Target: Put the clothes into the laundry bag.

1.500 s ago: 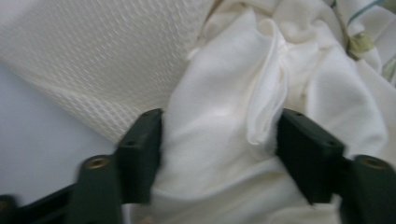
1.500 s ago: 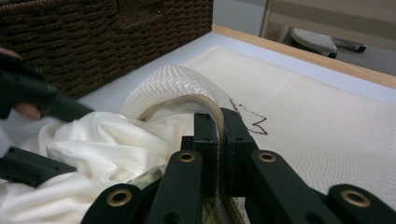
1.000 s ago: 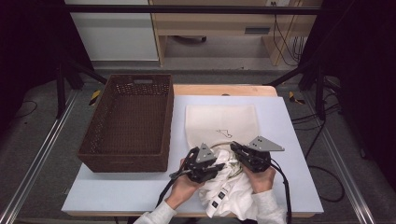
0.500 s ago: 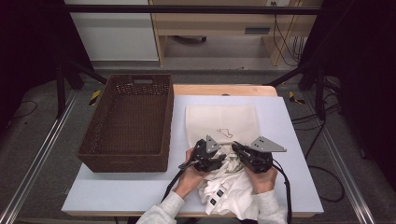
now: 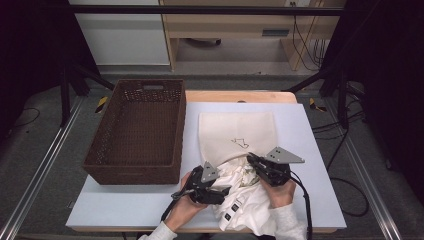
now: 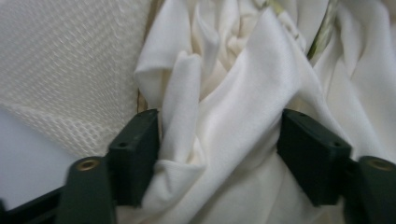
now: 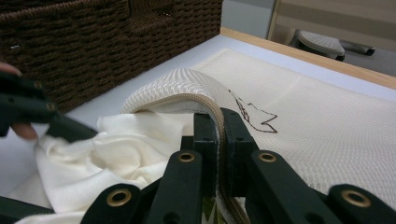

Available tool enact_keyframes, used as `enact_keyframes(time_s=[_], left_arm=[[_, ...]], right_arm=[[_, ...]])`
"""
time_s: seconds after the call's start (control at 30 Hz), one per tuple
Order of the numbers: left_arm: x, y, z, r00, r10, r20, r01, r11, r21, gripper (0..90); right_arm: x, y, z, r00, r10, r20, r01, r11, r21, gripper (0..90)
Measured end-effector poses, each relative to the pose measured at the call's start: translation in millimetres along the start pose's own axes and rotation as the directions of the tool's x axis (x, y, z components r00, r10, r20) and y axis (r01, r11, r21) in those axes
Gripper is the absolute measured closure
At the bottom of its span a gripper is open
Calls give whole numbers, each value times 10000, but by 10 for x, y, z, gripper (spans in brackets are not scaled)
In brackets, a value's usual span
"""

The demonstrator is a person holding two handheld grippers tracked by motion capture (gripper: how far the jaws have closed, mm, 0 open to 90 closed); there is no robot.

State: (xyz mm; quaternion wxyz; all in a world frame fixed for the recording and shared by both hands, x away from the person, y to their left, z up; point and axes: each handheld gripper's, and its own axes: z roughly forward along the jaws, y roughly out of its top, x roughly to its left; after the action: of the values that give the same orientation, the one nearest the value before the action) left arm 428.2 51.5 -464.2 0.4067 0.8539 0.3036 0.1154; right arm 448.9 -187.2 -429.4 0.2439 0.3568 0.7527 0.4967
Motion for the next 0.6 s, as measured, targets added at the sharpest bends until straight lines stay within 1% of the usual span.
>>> enact_keyframes(time_s=[0.03, 0.07, 0.1, 0.13, 0.17, 0.2, 0.23, 0.27, 0.3, 0.33, 0.37, 0.43, 0.5, 0.53, 0.6], left_arm=[[-4, -8, 24, 9998, -75, 208, 74, 10000, 39, 471], [-21, -7, 43, 9996, -5, 272, 4, 10000, 50, 592], [-41, 2, 52, 9994, 78, 332, -80, 10000, 55, 692], [-70, 18, 53, 9993, 138, 335, -139, 9999, 25, 757], [-102, 38, 45, 9990, 291, 326, -288, 9995, -105, 785], [-129, 64, 26, 9984, 391, 414, -379, 9988, -306, 798], [-150, 106, -2, 9971, 399, 643, -362, 9977, -580, 805], [-163, 134, -17, 9965, 386, 747, -328, 9964, -777, 810], [-179, 179, -27, 9962, 415, 768, -341, 9949, -953, 811], [-194, 230, -21, 9961, 440, 769, -359, 9940, -1029, 811], [-208, 285, 0, 9962, 483, 731, -408, 9941, -1008, 811], [-227, 391, 81, 9961, 653, 585, -595, 9935, -971, 810], [-208, 478, 200, 9970, 684, 366, -652, 9944, -834, 805], [-182, 508, 265, 9976, 652, 222, -634, 9953, -738, 802], [-112, 532, 404, 9976, 643, -272, -656, 9966, -493, 794]], right_arm=[[2, -2, 5, 10000, -23, 29, 23, 10000, 19, 863], [-3, -3, 8, 10000, 6, 19, -6, 10000, 19, 863], [-8, -5, 9, 10000, 41, 10, -41, 10000, 9, 863], [-11, -7, 7, 10000, 75, 13, -75, 10000, 5, 863], [-14, -8, 6, 10000, 92, 3, -92, 10000, -6, 863], [-16, -9, 6, 10000, 95, 3, -95, 10000, -13, 863], [-17, -8, 8, 9999, 128, -3, -128, 9999, -1, 864], [-17, -8, 10, 9999, 132, -40, -132, 9999, -11, 864], [-16, -8, 11, 9999, 127, -54, -127, 9999, -9, 864], [-15, -7, 11, 9999, 112, -76, -112, 9999, -25, 864], [-16, -6, 12, 9998, 149, -123, -150, 9999, -49, 865], [-17, -5, 10, 9998, 157, -139, -158, 9999, -67, 865], [-17, -1, 5, 9998, 189, -112, -189, 9998, -85, 865], [-17, 0, 0, 9997, 202, -125, -203, 9998, -90, 865], [-21, 2, -9, 9996, 237, -180, -240, 9996, -134, 865]])
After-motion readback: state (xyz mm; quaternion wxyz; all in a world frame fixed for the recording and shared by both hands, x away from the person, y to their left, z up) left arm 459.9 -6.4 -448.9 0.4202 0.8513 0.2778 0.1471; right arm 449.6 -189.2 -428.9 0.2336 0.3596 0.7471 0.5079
